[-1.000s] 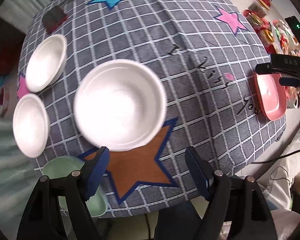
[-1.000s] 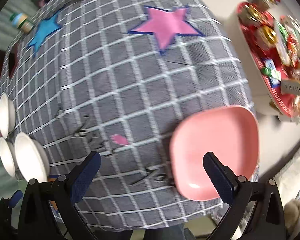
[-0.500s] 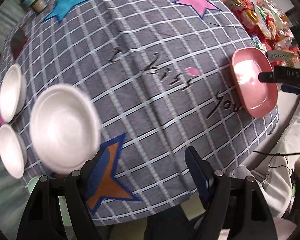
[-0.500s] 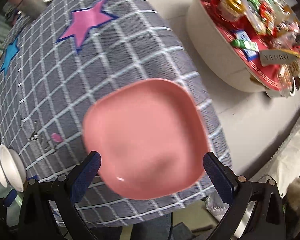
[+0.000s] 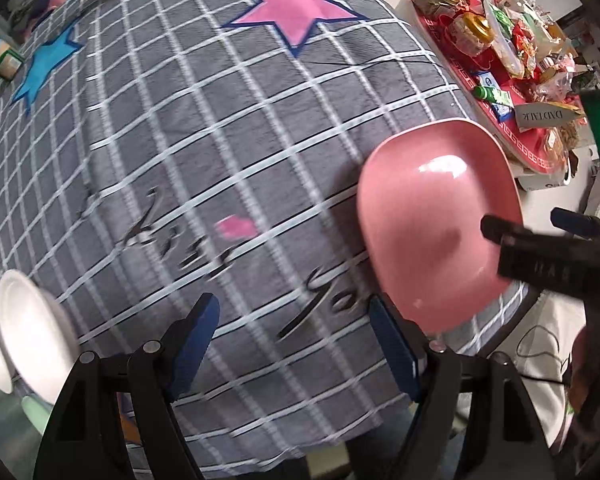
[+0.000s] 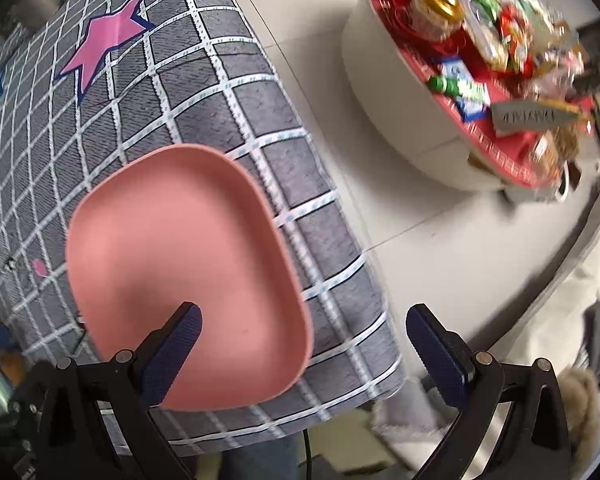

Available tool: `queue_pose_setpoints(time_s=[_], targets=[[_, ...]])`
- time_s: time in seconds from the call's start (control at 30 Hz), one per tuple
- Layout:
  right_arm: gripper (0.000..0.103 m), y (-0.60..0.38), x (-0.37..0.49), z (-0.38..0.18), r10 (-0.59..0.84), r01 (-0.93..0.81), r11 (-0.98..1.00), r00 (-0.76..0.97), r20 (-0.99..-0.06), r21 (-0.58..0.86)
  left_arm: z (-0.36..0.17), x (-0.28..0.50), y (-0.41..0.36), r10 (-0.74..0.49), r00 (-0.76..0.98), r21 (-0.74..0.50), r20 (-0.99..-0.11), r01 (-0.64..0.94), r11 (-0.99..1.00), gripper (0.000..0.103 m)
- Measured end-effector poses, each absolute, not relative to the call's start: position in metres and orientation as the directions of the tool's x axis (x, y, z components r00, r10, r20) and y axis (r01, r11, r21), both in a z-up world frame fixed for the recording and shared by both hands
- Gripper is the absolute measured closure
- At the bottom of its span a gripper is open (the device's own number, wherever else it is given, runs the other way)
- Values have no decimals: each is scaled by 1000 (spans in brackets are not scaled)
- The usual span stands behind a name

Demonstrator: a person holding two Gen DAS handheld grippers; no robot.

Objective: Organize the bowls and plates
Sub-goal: 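Move both tools across the table toward the pink square plate, then close the left tool on the pink plate rim while the right tool grips its other rim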

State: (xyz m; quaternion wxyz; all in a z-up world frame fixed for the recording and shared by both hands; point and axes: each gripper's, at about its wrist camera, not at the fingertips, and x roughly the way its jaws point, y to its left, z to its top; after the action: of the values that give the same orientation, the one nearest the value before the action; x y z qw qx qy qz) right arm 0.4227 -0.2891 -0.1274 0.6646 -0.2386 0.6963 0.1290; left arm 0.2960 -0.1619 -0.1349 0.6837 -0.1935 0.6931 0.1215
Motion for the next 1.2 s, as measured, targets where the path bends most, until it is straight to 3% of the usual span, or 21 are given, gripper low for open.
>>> queue_pose_setpoints(time_s=[0.33, 0.63, 0.97, 1.2], targets=[[0, -280, 423, -147, -214, -632, 751, 40, -976, -190, -174, 336, -183, -83, -52, -51, -995, -448, 892, 22], [0, -257, 402, -145, -221, -685, 702, 54, -974, -197, -171, 307, -159, -61, -63, -26, -996, -458, 889, 22], [0, -203, 335, -153, -160, -733, 678, -60, -985, -66, -167, 224, -107, -73, -87, -8, -994, -587, 809, 22], [0, -194, 330, -163, -125, -730, 683, -147, -981, 22, -169, 233, -109, -82, -47, -38, -995, -596, 802, 22]])
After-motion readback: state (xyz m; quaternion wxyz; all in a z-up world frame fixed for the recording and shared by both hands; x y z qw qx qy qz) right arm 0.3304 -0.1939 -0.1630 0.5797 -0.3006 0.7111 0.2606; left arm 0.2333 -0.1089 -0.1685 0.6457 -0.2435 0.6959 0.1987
